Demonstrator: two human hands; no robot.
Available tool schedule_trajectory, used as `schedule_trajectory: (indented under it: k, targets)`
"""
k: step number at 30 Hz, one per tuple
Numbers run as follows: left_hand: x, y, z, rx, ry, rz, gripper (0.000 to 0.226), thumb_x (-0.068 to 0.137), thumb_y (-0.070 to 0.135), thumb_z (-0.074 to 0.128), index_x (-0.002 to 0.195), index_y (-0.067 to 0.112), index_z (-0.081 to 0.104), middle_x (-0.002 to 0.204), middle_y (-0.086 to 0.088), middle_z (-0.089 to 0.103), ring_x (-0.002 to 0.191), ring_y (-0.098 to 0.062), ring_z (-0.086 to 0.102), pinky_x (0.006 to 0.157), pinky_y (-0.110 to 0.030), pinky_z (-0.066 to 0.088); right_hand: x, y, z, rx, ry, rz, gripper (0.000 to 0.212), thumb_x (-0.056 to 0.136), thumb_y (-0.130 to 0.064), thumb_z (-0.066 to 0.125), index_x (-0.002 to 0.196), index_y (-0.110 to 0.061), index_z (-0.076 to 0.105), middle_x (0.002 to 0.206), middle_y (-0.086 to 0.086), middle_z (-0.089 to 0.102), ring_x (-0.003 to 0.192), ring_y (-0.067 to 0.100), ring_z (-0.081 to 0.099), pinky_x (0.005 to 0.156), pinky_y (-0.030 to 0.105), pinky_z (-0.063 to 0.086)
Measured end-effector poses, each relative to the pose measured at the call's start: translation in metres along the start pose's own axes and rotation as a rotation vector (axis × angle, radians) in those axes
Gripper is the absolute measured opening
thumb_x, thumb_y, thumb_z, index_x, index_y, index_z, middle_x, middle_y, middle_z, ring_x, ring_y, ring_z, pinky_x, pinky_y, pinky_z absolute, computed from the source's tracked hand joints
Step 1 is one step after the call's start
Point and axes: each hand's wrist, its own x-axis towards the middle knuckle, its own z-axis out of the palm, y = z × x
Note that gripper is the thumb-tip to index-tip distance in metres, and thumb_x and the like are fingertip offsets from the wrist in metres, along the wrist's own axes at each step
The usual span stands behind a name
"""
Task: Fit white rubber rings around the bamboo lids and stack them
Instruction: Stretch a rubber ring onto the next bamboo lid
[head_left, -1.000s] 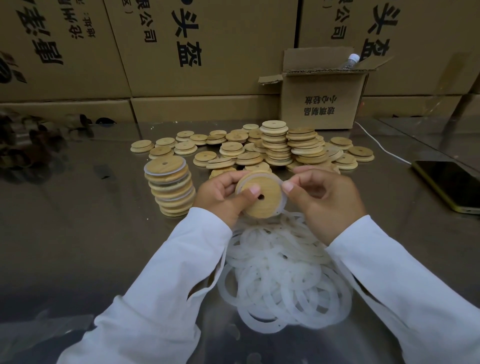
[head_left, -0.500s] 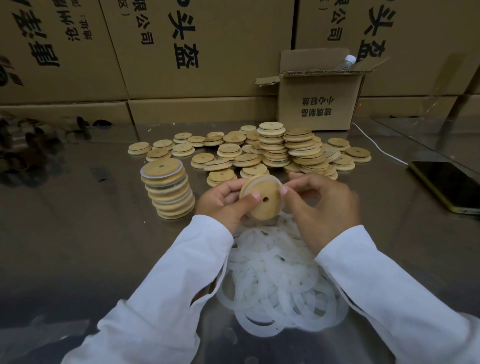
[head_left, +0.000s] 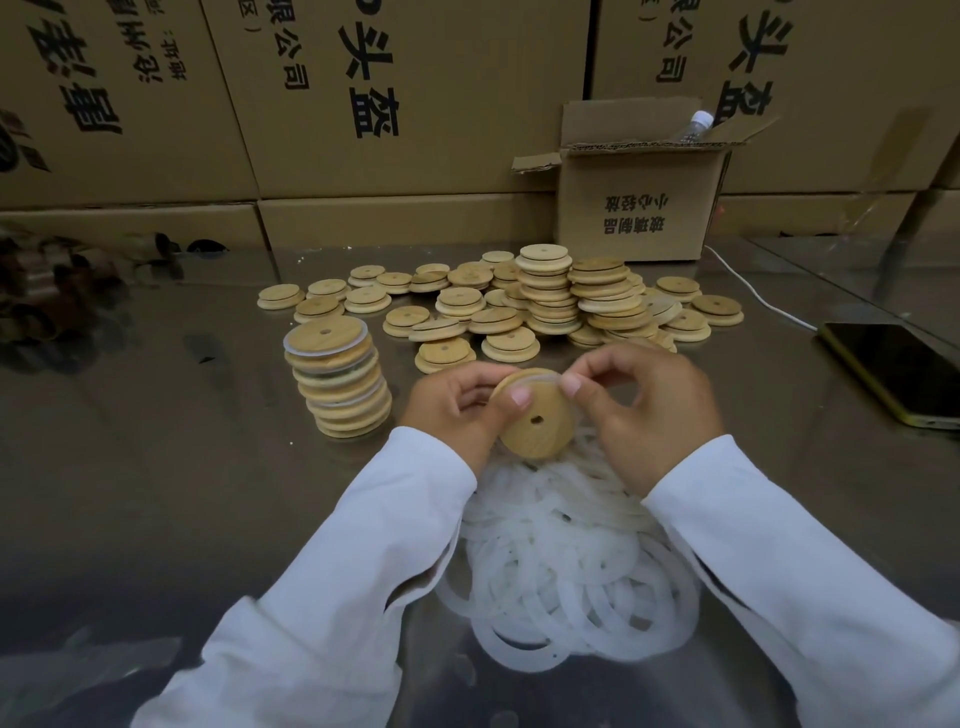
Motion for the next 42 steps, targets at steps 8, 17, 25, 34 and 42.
schedule_trajectory:
  k: [8,17,25,34,42]
  targets:
    - [0.002,0.004,-0.007,-0.037,0.017,0.035,0.013,0.084,0.004,0.06,0.089,0.015,0.065,0.093,-0.012,0.068,0.093,-0.026,0.064,0.082,-0.037,0.053,0.002,-0.005,-0.004,0.048,-0.024,0.032,0.023,0.082,-0.019,0.066,0.064,-0.032,0.058,0.084,-0.006,0.064,0.081,0.008,0.057,0.07,0.012,0.041]
    - [0.004,-0.008,-0.003,-0.117,0.059,-0.055,0.017,0.082,0.009,0.064,0.081,0.025,0.068,0.08,-0.004,0.072,0.085,-0.025,0.066,0.078,-0.043,0.055,0.0,-0.001,-0.001,0.305,-0.057,0.163,0.016,0.08,-0.016,0.069,0.068,-0.026,0.066,0.067,-0.012,0.065,0.064,0.001,0.06,0.062,0.01,0.046]
    - [0.005,-0.008,-0.004,-0.259,0.096,-0.212,0.009,0.085,0.01,0.06,0.088,0.015,0.066,0.082,-0.004,0.071,0.081,-0.02,0.069,0.063,-0.033,0.059,0.0,0.0,0.004,0.427,-0.034,0.184,0.019,0.084,-0.008,0.063,0.079,-0.026,0.067,0.081,-0.004,0.069,0.081,0.012,0.064,0.075,0.016,0.051]
    - [0.007,-0.003,-0.014,-0.151,0.323,-0.289,0.007,0.083,0.016,0.065,0.079,0.022,0.066,0.084,-0.005,0.068,0.086,-0.027,0.066,0.079,-0.042,0.057,0.0,0.005,0.006,0.385,-0.052,0.203,0.025,0.084,-0.007,0.061,0.077,-0.03,0.067,0.085,0.002,0.07,0.085,0.017,0.065,0.069,0.014,0.048]
    - [0.013,-0.012,-0.052,-0.202,0.641,-0.721,0.032,0.075,0.026,0.075,0.097,0.009,0.059,0.085,-0.013,0.06,0.061,-0.024,0.054,0.035,-0.021,0.045,-0.001,0.004,0.004,0.386,-0.077,0.257,0.022,0.086,-0.009,0.06,0.081,-0.03,0.066,0.088,0.003,0.069,0.086,0.017,0.065,0.065,0.017,0.045]
